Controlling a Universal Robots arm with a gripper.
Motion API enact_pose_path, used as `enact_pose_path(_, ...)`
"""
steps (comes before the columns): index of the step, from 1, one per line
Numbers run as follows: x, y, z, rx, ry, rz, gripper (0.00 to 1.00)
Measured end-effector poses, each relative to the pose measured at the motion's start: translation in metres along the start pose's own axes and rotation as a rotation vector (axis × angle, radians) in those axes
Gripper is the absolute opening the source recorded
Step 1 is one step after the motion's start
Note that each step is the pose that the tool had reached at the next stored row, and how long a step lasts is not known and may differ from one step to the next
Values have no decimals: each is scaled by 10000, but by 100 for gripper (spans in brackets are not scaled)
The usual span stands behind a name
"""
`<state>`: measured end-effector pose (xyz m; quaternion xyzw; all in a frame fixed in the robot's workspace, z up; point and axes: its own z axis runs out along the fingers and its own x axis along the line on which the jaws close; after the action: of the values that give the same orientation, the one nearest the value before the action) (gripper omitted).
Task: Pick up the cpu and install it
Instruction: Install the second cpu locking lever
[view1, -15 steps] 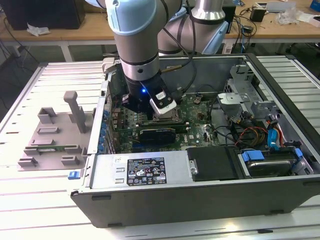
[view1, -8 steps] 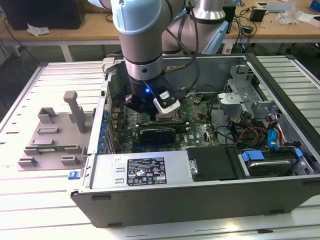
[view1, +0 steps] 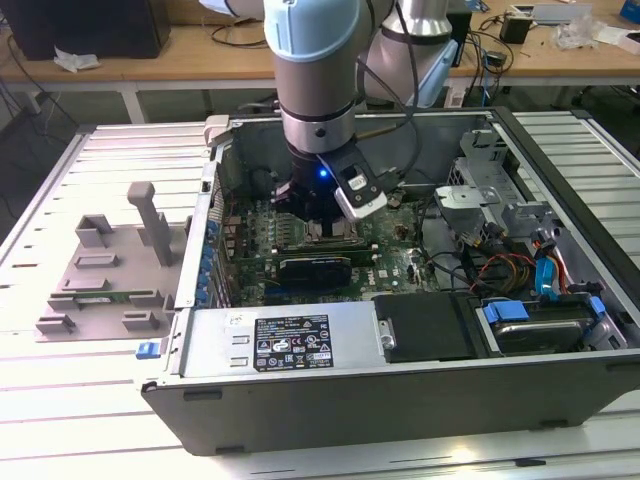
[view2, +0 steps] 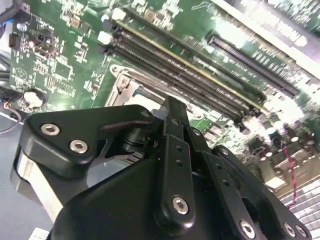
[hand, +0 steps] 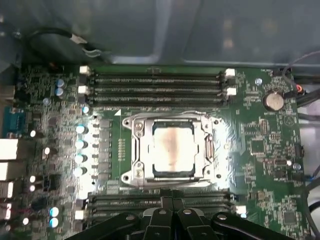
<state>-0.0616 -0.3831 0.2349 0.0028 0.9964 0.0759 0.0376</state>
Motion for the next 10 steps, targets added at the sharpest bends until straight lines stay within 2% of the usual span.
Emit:
enact_pose_path(3,-9,103,21,1,-1,6,11)
enact_pose_path(8,-29,207,46,0,-1,9,11)
enact_pose_path(10,-78,250,61,0,-1,8,11)
